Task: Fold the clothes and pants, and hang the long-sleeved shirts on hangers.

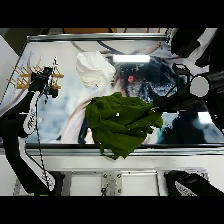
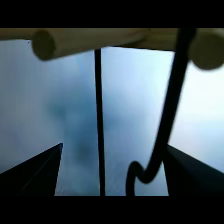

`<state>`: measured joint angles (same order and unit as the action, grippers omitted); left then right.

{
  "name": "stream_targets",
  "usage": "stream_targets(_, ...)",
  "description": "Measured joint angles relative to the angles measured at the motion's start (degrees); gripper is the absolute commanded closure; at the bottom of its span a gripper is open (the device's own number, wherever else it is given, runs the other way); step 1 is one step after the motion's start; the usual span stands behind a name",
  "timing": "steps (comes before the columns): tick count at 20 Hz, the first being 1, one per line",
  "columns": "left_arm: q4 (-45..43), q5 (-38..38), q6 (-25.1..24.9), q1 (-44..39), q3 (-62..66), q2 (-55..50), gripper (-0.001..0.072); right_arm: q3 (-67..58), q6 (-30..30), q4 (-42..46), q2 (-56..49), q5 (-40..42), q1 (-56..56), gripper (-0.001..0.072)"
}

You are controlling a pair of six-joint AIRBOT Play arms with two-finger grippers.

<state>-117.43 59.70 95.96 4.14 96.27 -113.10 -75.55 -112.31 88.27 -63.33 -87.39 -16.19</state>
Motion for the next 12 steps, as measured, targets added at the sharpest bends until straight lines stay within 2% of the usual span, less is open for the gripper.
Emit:
stream_targets(2, -0.26, -0.17, 0.04, 0.11, 0.09, -0.59, 0.0059, 0.0, 0.0, 0.02, 0.0, -0.02, 0.0, 0.0702)
stream_targets(3, -0.48, -0.39, 0.11, 0.15, 0.11, -0.87, 0.0092, 0.0, 0.0, 0.0, 0.0, 0.0, 0.0, 0.0702)
stream_targets(4, -0.46, -0.33, 0.22, 0.15, 0.11, -1.09, 0.0213, 0.0, 0.0, 0.0, 0.0, -0.02, 0.0, 0.0702)
stream_targets(5, -0.26, -0.42, 0.26, 0.17, 0.09, -1.29, 0.0294, 0.0, 0.0, 0.0, 0.0, -0.02, 0.0, 0.0702)
stream_targets(6, -0.22, -0.37, 0.28, 0.17, 0.07, -1.44, 0.0357, 0.0, 0.0, 0.0, 0.0, 0.0, 0.0, 0.0702)
stream_targets(7, -0.22, -0.15, 0.44, 0.2, 0.04, -1.53, 0.0358, 0.0, 0.0, 0.0, 0.0, -0.02, 0.0, 0.0702)
stream_targets(9, -0.17, 0.42, 0.46, 0.22, 0.02, -1.64, 0.058, 0.0, 0.0, 0.0, 0.0, -0.02, 0.0, 0.0701)
stream_targets(12, -0.11, 1.25, 0.46, 0.22, -0.02, -1.7, 0.0595, 0.0, 0.0, 0.0, 0.0, -0.02, 0.0, 0.0702)
